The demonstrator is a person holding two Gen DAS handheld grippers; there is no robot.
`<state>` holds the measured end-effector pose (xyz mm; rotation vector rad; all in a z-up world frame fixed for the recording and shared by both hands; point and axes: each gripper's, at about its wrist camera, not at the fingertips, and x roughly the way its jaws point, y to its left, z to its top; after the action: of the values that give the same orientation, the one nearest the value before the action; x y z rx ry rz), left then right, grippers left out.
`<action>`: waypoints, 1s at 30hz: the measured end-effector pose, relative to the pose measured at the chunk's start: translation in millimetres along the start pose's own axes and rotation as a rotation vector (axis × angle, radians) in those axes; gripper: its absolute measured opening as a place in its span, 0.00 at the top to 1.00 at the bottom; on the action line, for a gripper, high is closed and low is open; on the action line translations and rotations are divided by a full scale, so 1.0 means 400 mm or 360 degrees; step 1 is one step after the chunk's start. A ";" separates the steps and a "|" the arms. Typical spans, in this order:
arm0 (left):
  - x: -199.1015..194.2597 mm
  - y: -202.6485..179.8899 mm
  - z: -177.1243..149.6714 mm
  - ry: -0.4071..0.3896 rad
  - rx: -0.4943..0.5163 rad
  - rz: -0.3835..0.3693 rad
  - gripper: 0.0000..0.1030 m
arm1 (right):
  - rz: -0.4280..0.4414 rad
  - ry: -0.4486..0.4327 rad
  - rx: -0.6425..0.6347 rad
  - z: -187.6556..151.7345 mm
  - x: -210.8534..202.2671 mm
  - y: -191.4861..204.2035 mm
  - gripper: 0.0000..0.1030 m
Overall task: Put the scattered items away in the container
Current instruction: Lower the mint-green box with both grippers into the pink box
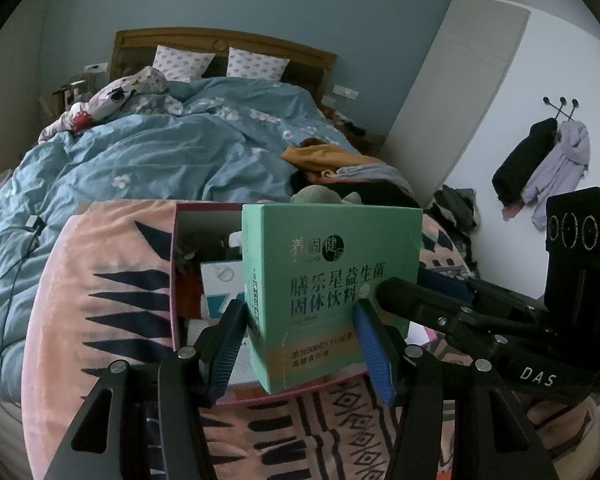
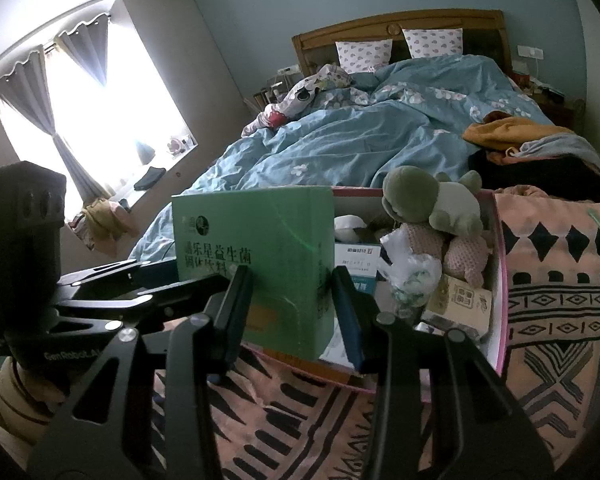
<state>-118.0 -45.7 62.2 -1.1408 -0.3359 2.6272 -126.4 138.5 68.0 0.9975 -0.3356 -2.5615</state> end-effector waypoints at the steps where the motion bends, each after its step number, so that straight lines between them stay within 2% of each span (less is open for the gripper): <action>1: 0.003 0.003 0.003 0.0002 -0.0003 0.0002 0.46 | 0.0003 0.0002 0.0003 0.002 0.002 -0.002 0.58; 30: 0.103 0.070 0.044 0.0057 -0.0030 0.0037 0.46 | 0.0005 0.0073 0.0067 0.039 0.123 -0.054 0.58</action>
<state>-162.3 -60.7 37.3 -1.2035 -0.3429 2.6257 -176.0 138.8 42.2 1.0682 -0.3797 -2.5342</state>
